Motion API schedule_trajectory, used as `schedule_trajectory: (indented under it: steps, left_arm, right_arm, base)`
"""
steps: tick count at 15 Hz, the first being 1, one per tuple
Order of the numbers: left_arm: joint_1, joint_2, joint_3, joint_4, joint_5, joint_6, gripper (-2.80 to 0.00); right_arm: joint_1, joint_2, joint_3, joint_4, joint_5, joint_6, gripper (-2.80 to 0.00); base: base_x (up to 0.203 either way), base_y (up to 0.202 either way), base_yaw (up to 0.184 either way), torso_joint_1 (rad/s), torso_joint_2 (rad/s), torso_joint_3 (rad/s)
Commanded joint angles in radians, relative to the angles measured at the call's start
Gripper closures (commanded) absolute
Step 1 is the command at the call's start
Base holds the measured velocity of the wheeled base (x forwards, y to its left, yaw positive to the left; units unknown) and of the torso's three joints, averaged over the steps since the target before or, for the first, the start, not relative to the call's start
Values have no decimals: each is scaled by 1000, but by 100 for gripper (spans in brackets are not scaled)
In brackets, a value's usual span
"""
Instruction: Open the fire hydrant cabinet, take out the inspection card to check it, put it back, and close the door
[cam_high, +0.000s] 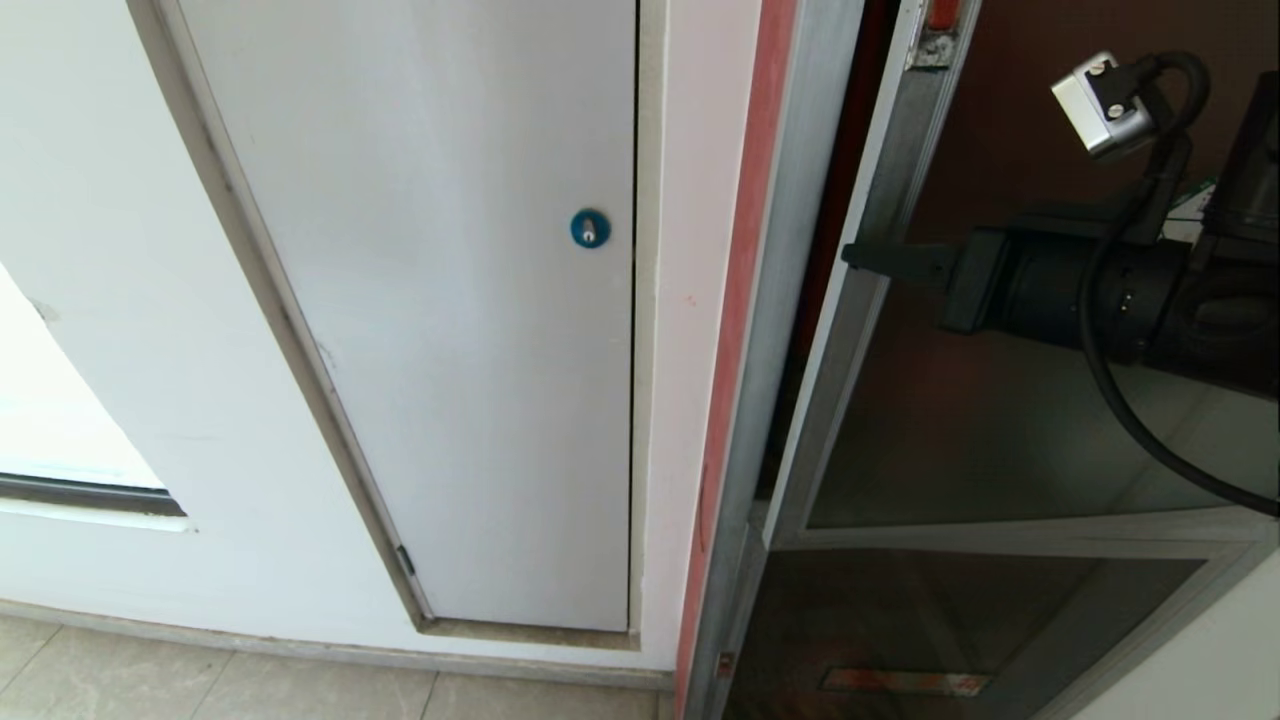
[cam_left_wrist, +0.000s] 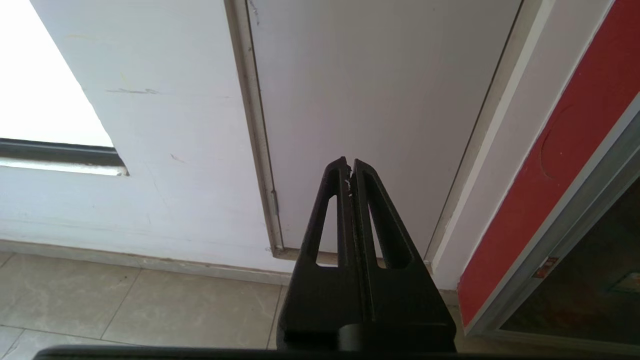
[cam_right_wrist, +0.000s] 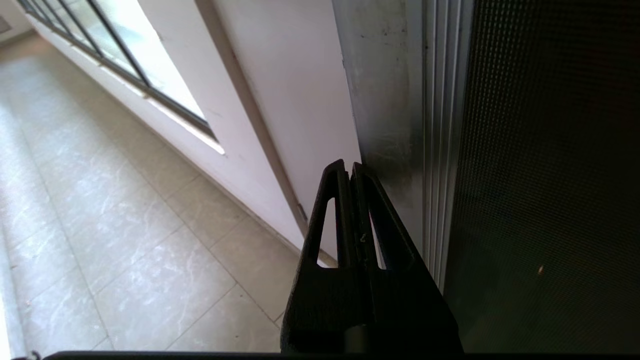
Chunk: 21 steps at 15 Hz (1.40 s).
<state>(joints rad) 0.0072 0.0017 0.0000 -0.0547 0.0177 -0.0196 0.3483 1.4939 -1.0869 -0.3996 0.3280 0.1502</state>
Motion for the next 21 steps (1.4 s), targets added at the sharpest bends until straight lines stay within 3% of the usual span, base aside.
schedule_trajectory:
  steps: [1,9,21]
  left_arm:
    - [0,0,18,-1,1,0,0]
    - [0,0,18,-1,1,0,0]
    - [0,0,18,-1,1,0,0]
  right_arm:
    - [0,30,-15,-2,-10,1,0]
    - [-26,64,-63,-7,-103,0,0]
    - [-26,163,-159,-7,-166,-3,0]
  base:
    - [0,0,0,0,0,0]
    - [0,0,0,0,0,0]
    - [0,0,0,0,0,0]
